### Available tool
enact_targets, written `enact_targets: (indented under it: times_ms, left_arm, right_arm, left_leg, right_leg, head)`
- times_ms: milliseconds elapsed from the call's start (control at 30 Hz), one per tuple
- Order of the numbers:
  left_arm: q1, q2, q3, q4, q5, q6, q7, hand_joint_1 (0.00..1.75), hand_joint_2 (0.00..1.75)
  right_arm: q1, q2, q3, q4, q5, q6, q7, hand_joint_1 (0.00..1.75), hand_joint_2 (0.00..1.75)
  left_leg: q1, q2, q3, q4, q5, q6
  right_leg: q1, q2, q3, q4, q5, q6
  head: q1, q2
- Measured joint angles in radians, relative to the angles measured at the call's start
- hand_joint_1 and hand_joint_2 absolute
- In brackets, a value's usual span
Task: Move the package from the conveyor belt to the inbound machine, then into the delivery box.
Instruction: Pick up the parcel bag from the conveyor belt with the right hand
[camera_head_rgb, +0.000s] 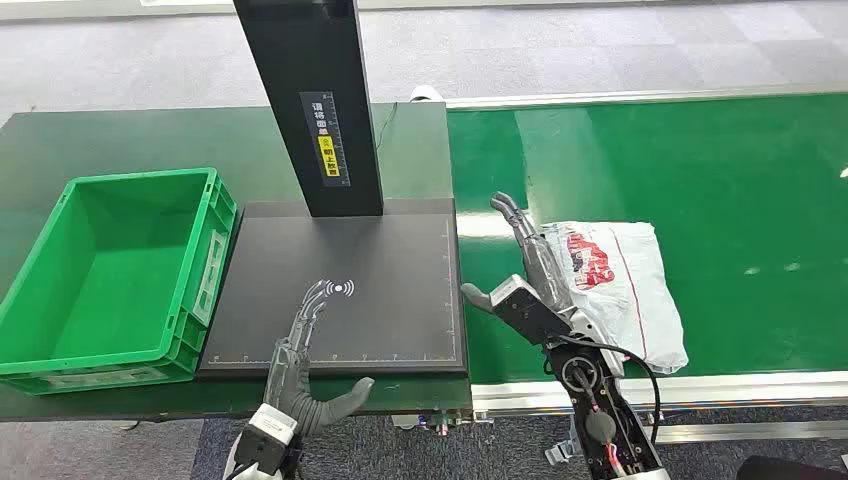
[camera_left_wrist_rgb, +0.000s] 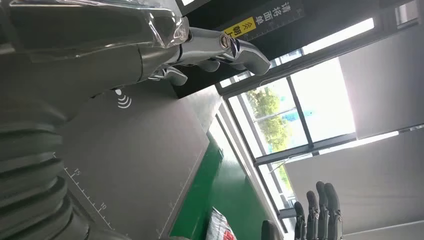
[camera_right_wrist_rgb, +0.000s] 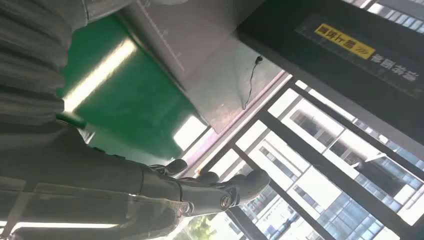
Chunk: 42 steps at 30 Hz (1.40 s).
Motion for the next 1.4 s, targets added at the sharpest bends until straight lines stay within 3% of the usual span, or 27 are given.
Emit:
enact_targets:
  times_ms: [167, 400, 533, 667, 800, 933, 1167, 1400]
  left_arm:
    - [0.0, 0.012, 0.006, -0.002, 0.0, -0.002, 0.0, 0.0, 1.75]
    - [0.002, 0.015, 0.01, -0.006, 0.0, 0.0, 0.001, 0.0, 1.75]
    - [0.02, 0.019, 0.013, -0.035, 0.009, 0.019, 0.012, 0.0, 1.75]
    - [0.083, 0.021, 0.018, -0.117, 0.011, 0.063, 0.048, 0.0, 1.75]
    - [0.166, 0.02, 0.021, -0.222, -0.025, 0.078, 0.099, 0.0, 1.75]
    - [0.218, 0.02, 0.022, -0.287, -0.042, 0.092, 0.119, 0.0, 1.75]
    - [0.253, 0.027, 0.015, -0.32, -0.042, 0.122, 0.138, 0.0, 1.75]
    - [0.256, 0.037, -0.018, -0.325, -0.034, 0.163, 0.171, 0.0, 1.75]
  right_arm:
    - [-0.049, -0.06, 0.008, 0.016, 0.041, -0.014, 0.016, 0.0, 1.75]
    - [-0.053, -0.072, 0.017, 0.017, 0.026, -0.005, 0.019, 0.0, 1.75]
    - [-0.041, -0.091, 0.021, -0.022, -0.1, 0.054, 0.021, 0.0, 0.0]
    - [0.011, -0.116, 0.053, -0.179, -0.158, 0.04, 0.077, 0.0, 0.0]
    - [0.053, -0.127, 0.125, -0.368, -0.061, -0.07, 0.194, 0.0, 0.0]
    - [0.078, -0.14, 0.188, -0.504, -0.017, -0.141, 0.231, 0.0, 0.0]
    - [0.099, -0.154, 0.237, -0.599, 0.034, -0.202, 0.286, 0.0, 0.0]
    - [0.118, -0.154, 0.252, -0.65, 0.044, -0.172, 0.288, 0.0, 0.0]
  left_leg:
    - [0.0, 0.0, 0.0, 0.0, 0.0, 0.0]
    - [0.0, 0.0, 0.0, 0.0, 0.0, 0.0]
    - [0.0, 0.0, 0.0, 0.0, 0.0, 0.0]
    - [0.0, 0.0, -0.001, 0.0, -0.001, 0.0]
    - [0.0, 0.0, -0.001, 0.0, -0.002, 0.0]
    - [0.0, 0.0, -0.001, 0.0, -0.002, 0.0]
    - [0.0, 0.0, 0.001, 0.0, -0.002, 0.0]
    - [0.0, 0.0, 0.0, 0.0, -0.002, 0.0]
  right_leg:
    - [0.0, 0.0, 0.0, 0.0, 0.0, 0.0]
    - [0.0, 0.0, 0.0, 0.0, 0.0, 0.0]
    - [0.0, 0.0, 0.0, 0.0, 0.0, 0.0]
    - [0.0, 0.0, -0.001, 0.0, 0.0, 0.0]
    - [0.0, 0.0, -0.002, 0.0, -0.001, 0.001]
    - [0.0, 0.0, -0.001, 0.0, -0.001, 0.001]
    - [0.0, 0.0, 0.001, 0.0, -0.001, 0.001]
    - [0.0, 0.0, 0.001, 0.0, -0.001, 0.001]
  head:
    - [0.0, 0.0]
    - [0.0, 0.0]
    - [0.0, 0.0]
    - [0.0, 0.0]
    - [0.0, 0.0]
    - [0.0, 0.0]
    - [0.0, 0.0]
    - [0.0, 0.0]
